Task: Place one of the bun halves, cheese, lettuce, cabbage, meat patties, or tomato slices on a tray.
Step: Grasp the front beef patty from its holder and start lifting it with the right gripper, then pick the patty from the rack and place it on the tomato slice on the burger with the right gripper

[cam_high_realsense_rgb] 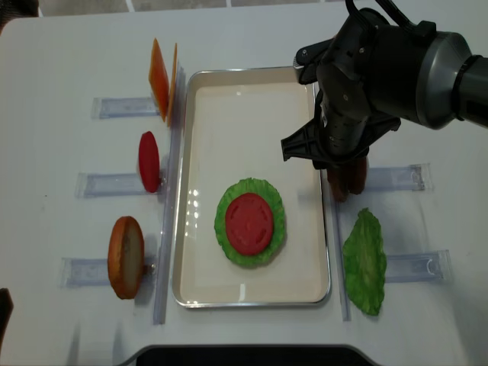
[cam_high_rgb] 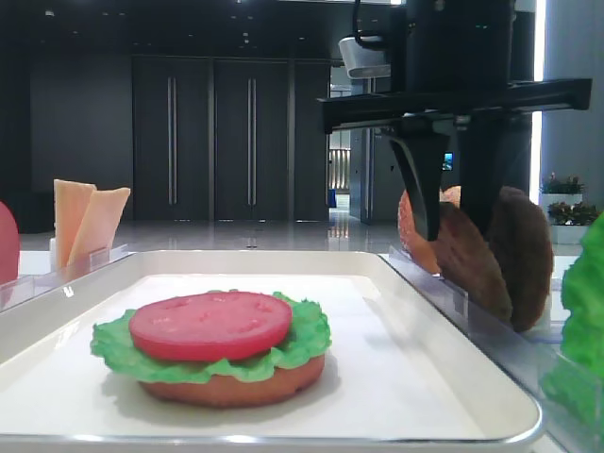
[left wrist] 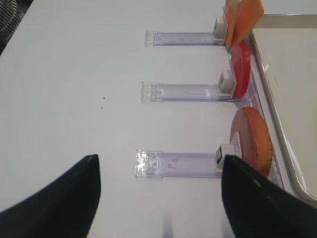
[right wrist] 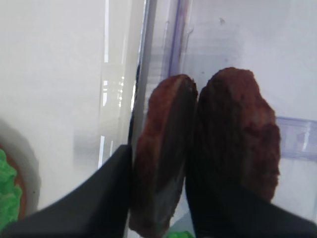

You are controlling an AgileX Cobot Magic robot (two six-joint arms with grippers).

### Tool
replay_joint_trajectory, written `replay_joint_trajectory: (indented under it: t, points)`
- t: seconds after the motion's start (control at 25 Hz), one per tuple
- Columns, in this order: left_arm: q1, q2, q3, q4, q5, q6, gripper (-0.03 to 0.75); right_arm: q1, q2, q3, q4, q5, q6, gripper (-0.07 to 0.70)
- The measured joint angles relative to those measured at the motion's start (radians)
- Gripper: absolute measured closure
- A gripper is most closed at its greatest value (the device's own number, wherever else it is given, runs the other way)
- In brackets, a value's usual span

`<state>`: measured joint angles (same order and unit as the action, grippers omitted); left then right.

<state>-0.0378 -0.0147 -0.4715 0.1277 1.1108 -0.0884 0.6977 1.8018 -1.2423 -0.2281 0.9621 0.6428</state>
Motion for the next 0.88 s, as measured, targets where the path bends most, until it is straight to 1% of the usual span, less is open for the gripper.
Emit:
replay_joint_trajectory:
  t: [0.16,0.24,0.44,0.64,0.88]
  points:
    - [0.000,0.000,0.000,0.000,0.000,0.000,0.136,0.000,0.000,0.000,-0.001,-0.001,0.000,0.460]
    - [0.000,0.000,0.000,0.000,0.000,0.000,0.136,0.000,0.000,0.000,-0.006,-0.001,0.000,0.479]
    - [0.000,0.000,0.000,0.000,0.000,0.000,0.136,0.000,0.000,-0.003,-0.009,0.003,0.001,0.493]
    - [0.000,0.000,0.000,0.000,0.000,0.000,0.136,0.000,0.000,-0.028,-0.009,0.021,0.000,0.499]
    - [0.000,0.000,0.000,0.000,0.000,0.000,0.136,0.000,-0.004,-0.032,-0.009,0.025,-0.004,0.509]
